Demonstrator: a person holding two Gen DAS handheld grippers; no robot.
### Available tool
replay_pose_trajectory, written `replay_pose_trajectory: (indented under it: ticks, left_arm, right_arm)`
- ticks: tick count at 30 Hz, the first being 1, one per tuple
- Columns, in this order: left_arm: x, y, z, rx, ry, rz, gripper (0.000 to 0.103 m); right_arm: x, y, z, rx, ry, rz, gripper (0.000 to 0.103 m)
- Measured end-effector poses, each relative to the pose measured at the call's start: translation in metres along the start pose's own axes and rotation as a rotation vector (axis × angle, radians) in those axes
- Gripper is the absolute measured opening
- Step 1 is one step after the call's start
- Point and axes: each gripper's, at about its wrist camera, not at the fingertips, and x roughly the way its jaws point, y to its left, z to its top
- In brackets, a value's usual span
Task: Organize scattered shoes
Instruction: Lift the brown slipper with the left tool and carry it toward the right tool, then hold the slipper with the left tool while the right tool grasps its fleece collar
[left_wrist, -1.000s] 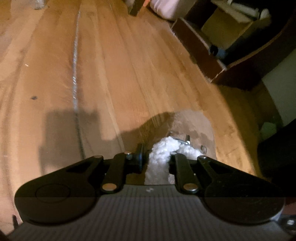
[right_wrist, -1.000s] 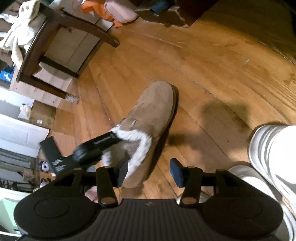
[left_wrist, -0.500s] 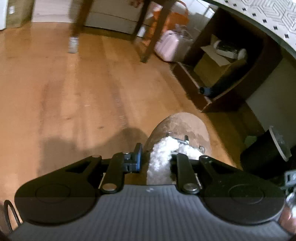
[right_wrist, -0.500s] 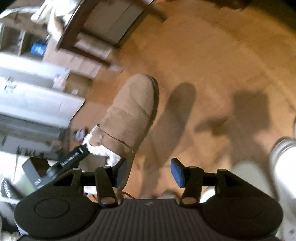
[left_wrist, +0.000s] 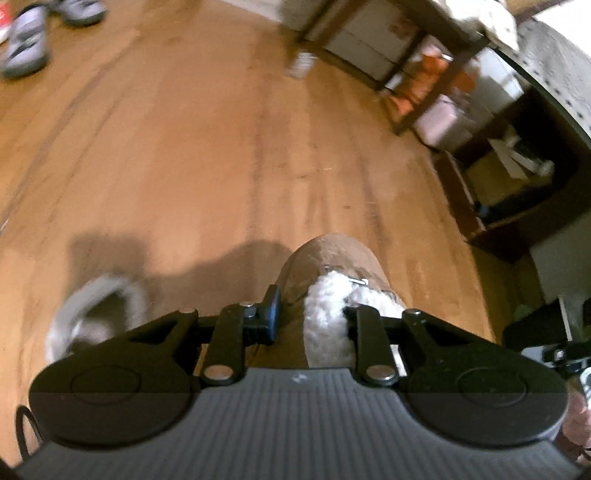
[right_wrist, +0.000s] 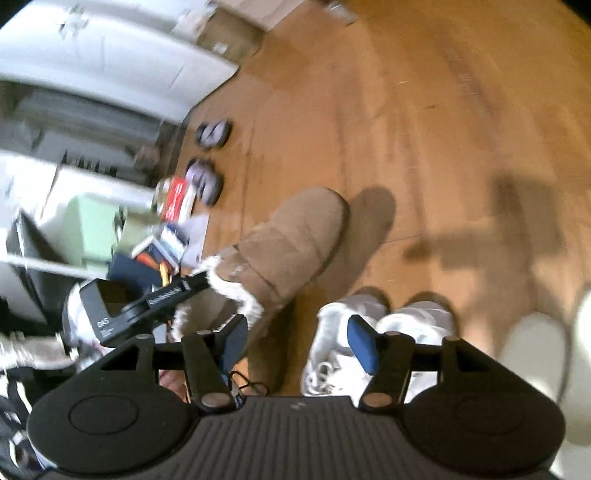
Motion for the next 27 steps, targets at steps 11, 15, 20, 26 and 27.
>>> replay_pose_trajectory:
  ticks: [11,15,20,26,27]
  left_arm:
    - [0.017,0.056,-0.028,-0.063,0.16,0.126,0.035]
    - [-0.007,0.06,-0.036,-0.017,0.182,0.121,0.076]
    - [-0.046,0.057,-0.041,-0.002,0.152,0.013,0.081]
    - [-0.067,0.064,-0.052,-0.043,0.154,-0.066,0.084]
    - [-0.07,0.067,-0.053,-0.051,0.148,-0.065,0.086]
  right_arm:
    - [0.098,0.12,0.011,-0.41,0.187,-0.168,0.061]
    - [0.116,0.165,-0.007,-0.637,0.293,-0.216,0.06]
    - [0.164,0.201,-0.028,-0.948,0.46,-0.369,0.06]
    - [0.218,0.205,-0.064,-1.172,0.619,-0.425,0.06]
    - [0.224,0.204,-0.067,-1.18,0.623,-0.433,0.06]
